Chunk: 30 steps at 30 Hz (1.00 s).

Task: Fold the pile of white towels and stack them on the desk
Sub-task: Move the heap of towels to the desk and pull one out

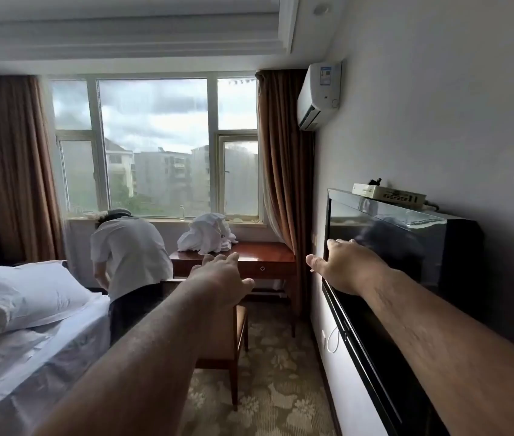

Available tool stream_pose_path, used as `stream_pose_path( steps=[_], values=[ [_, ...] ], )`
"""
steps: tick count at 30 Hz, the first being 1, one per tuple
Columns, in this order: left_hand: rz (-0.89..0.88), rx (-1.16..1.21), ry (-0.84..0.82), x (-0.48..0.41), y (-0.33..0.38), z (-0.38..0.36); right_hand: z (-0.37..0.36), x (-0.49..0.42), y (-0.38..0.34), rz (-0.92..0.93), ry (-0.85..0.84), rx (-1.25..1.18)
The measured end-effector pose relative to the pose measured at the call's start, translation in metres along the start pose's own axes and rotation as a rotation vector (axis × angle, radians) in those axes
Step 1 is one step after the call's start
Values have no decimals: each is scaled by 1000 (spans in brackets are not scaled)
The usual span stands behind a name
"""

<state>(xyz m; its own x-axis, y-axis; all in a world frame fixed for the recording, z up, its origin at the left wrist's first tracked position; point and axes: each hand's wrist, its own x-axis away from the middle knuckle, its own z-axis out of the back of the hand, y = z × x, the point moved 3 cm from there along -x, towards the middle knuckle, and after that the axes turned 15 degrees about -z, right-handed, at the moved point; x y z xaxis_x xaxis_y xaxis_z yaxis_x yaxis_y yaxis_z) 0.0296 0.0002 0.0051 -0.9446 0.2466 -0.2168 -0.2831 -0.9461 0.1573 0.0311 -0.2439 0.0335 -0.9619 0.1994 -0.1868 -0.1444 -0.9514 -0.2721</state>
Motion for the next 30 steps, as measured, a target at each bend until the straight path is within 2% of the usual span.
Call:
stream_pose_path(
  steps=[7, 13, 20, 26, 30],
  values=[
    [-15, 57, 66, -20, 10, -17, -12, -18, 7, 46, 9, -1],
    [-7, 37, 77, -55, -13, -26, -32, -45, -16, 86, 26, -6],
    [14, 55, 51, -127, -76, -44, -66, -115, -55, 57, 27, 13],
    [6, 59, 4, -207, -151, -54, -111, -199, -110, 30, -42, 43],
    [-24, 68, 23, -260, -195, -54, -122, -253, -142, 19, 27, -22]
  ],
)
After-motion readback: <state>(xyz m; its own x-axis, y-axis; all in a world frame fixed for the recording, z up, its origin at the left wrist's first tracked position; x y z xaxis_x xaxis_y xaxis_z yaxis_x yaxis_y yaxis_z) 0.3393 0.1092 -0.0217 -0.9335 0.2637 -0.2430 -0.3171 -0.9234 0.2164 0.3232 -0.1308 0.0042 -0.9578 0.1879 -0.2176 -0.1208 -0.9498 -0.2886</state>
